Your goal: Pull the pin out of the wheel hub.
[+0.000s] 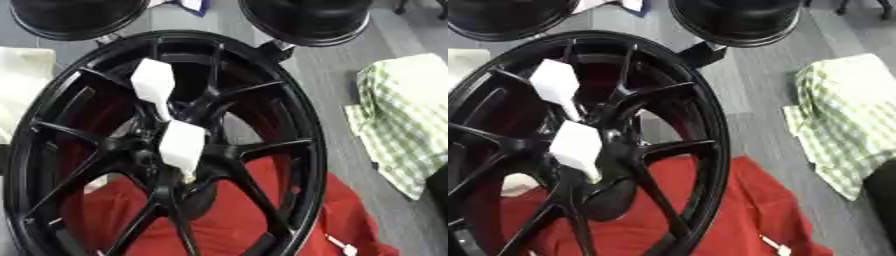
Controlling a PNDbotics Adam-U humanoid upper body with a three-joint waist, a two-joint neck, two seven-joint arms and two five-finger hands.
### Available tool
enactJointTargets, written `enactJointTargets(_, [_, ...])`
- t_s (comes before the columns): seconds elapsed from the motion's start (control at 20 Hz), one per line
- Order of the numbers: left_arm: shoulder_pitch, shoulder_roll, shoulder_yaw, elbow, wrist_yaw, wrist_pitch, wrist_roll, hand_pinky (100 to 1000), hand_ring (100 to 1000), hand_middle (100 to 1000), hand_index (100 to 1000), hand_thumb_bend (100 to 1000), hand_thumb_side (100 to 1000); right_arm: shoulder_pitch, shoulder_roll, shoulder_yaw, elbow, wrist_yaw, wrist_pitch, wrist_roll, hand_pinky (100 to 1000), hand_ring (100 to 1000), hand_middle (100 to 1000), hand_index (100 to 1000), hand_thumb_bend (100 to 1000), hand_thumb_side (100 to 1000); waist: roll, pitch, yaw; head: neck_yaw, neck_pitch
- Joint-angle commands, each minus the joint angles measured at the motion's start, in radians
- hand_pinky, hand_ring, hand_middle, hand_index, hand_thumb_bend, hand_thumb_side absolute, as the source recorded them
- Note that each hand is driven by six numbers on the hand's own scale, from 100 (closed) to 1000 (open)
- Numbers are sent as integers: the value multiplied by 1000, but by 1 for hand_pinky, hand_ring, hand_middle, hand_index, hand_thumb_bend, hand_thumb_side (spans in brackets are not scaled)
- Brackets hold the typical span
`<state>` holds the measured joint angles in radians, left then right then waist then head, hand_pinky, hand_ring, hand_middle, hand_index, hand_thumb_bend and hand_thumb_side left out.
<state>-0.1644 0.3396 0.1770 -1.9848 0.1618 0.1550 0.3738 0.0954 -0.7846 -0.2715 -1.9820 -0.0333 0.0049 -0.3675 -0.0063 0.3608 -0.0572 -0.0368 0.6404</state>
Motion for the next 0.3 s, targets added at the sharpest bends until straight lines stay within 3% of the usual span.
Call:
enactJointTargets(0.05, [-21, 37, -3, -15, 3, -12, -2, 703, 575, 546, 668, 100, 835, -37, -60, 22, -18, -103, -114, -15, 887, 896, 696, 759, 100, 396, -6, -25, 3, 1, -1])
enactJointTargets(0.15, [-33, 42, -8, -15, 1, -17, -5, 704, 575, 546, 669, 100, 832, -65, -59, 36, -18, -153, -156, -2, 886, 894, 690, 754, 100, 383, -9, -26, 6, 2, -3])
enactJointTargets(0.3, [-46, 50, -13, -15, -1, -26, -8, 704, 575, 546, 668, 100, 829, -104, -46, 38, -18, -202, -207, -18, 876, 878, 668, 736, 100, 295, -14, -26, 9, -2, -3])
